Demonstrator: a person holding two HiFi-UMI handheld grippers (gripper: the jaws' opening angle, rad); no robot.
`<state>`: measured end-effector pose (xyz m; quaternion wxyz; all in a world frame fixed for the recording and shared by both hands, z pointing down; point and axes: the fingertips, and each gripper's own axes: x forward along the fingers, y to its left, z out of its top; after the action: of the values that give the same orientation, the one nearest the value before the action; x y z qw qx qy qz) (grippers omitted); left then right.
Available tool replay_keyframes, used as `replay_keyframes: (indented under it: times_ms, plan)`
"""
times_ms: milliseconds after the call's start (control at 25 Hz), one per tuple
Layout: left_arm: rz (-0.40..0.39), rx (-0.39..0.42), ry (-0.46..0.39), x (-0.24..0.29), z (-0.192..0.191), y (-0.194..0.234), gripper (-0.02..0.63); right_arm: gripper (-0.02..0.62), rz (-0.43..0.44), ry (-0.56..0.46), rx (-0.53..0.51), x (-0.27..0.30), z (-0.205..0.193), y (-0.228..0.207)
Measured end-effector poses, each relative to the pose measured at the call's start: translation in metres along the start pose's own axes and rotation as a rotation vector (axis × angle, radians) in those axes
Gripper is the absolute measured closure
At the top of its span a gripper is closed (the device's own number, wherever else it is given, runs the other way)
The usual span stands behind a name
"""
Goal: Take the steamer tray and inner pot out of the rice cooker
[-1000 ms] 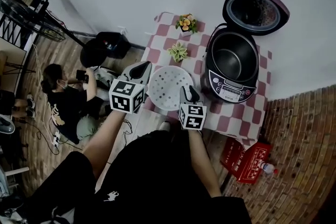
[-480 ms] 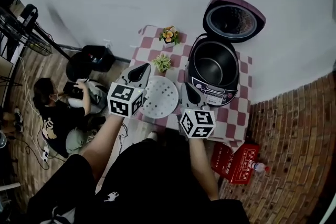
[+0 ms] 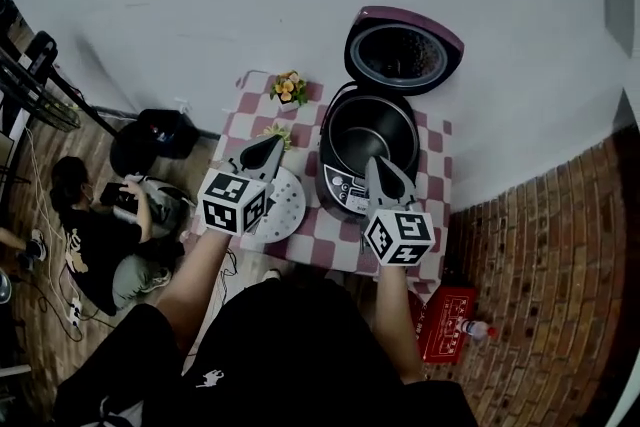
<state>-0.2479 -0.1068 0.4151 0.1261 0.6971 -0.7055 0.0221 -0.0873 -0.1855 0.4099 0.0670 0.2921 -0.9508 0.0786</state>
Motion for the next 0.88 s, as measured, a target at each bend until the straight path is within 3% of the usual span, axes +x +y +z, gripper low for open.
replay_keyframes:
  times_ms: [320,560,880]
  plan:
    - [-0.01,-0.05,0.005,0.042,0.008,-0.034,0.603,0.594,-0.017,0.002,-0.009,-0.002,0.018,-0.072]
    - [0.019,0.006,0.072,0.081,-0.005,-0.05,0.603,0.594,-0.029,0.052,-0.042,0.003,0.014,-0.124]
    - [0.116,0.075,0.139,0.105,-0.024,-0.054,0.601,0.592,-0.029,0.164,-0.056,0.012,-0.017,-0.173]
